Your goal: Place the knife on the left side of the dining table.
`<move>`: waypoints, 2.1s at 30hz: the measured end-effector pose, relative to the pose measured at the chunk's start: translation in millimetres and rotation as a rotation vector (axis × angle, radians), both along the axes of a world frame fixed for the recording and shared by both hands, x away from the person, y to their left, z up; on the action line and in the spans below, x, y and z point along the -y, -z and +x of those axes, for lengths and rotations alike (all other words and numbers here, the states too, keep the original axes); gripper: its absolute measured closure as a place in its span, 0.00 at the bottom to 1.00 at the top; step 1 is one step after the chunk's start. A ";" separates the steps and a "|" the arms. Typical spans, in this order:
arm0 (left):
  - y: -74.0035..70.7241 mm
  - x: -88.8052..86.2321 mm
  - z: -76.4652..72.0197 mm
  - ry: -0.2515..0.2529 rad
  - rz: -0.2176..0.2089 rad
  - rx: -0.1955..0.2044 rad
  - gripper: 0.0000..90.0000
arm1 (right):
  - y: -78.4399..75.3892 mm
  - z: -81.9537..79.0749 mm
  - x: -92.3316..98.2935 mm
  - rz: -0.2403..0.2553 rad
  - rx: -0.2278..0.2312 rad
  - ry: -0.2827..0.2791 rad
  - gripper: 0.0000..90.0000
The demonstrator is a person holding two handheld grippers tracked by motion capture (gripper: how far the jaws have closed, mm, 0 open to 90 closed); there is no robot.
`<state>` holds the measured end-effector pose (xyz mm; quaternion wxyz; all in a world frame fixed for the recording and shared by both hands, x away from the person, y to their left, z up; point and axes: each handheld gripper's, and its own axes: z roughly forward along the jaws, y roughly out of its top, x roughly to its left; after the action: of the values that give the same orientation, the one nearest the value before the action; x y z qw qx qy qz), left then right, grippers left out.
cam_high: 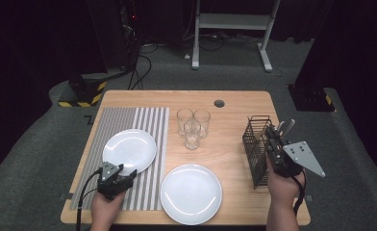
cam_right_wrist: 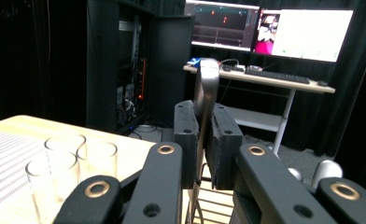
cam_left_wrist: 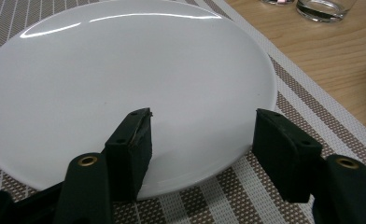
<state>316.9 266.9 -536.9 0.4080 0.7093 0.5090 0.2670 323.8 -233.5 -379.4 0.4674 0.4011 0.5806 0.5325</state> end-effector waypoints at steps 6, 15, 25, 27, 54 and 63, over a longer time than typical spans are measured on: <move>0.1 0.8 0.1 0.002 0.004 -0.004 0.42 | -5.8 -8.7 1.6 0.007 0.048 0.008 0.93; 0.1 1.2 0.2 0.005 0.009 -0.006 0.42 | -10.6 -17.1 2.6 0.015 0.103 0.013 0.93; 0.2 1.8 1.1 0.011 0.017 -0.014 0.42 | -16.4 -27.1 4.9 0.035 0.169 0.015 0.93; 0.2 1.7 1.1 0.011 0.017 -0.014 0.42 | -16.7 -27.6 4.7 0.036 0.173 0.013 0.93; 0.0 1.2 0.1 0.007 0.009 -0.006 0.42 | -10.0 -18.5 -6.7 0.082 0.136 -0.117 0.93; -0.2 1.0 -0.9 0.011 0.009 0.005 0.43 | -3.5 -13.2 -15.5 0.080 0.104 -0.151 0.93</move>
<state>316.0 265.9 -536.7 0.4076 0.7133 0.5027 0.2690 310.7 -217.9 -375.9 0.4390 0.3463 0.5622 0.6093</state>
